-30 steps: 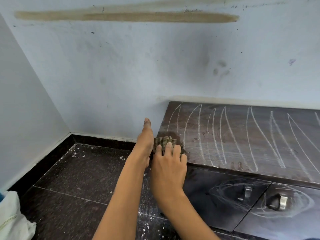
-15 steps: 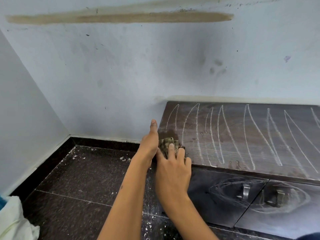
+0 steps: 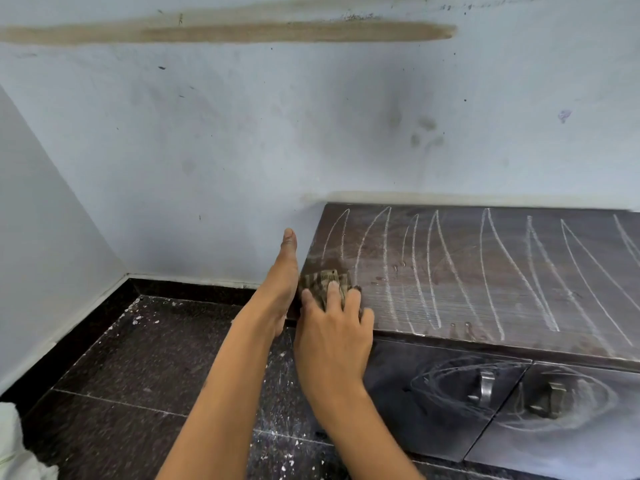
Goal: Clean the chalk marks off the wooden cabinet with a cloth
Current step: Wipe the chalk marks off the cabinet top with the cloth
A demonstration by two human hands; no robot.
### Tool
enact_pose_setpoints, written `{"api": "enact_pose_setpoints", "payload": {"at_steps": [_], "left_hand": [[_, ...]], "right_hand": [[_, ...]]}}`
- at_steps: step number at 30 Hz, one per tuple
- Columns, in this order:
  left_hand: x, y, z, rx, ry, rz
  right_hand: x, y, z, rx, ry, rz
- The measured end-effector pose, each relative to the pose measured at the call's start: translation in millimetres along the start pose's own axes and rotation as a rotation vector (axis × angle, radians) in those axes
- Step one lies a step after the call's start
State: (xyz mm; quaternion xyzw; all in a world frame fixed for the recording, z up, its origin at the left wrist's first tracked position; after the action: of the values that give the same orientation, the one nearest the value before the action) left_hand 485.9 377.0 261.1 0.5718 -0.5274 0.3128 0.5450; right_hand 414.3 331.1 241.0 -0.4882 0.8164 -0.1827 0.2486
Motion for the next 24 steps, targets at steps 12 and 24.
{"api": "enact_pose_setpoints", "payload": {"at_steps": [12,24], "left_hand": [[1.0,-2.5,-10.1,0.098,0.052,0.019],[0.0,-3.8,-27.9,0.226,0.036,0.033]], "right_hand": [[-7.9,-37.0,26.9,-0.040,-0.005,-0.007],[-22.9,-52.3,40.6,-0.201,-0.132,-0.112]]}}
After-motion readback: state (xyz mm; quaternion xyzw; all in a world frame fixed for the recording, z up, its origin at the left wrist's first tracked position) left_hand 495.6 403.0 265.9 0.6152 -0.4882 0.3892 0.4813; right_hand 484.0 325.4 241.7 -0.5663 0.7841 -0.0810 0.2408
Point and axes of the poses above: each hand's wrist, its own y-axis away from the middle knuckle, its own z-axis out of the palm, x = y × z, the point moved 6 cm from there along -y, towards the middle knuckle, and after that the axes turned 10 degrees about x, right-handed, at the moved point
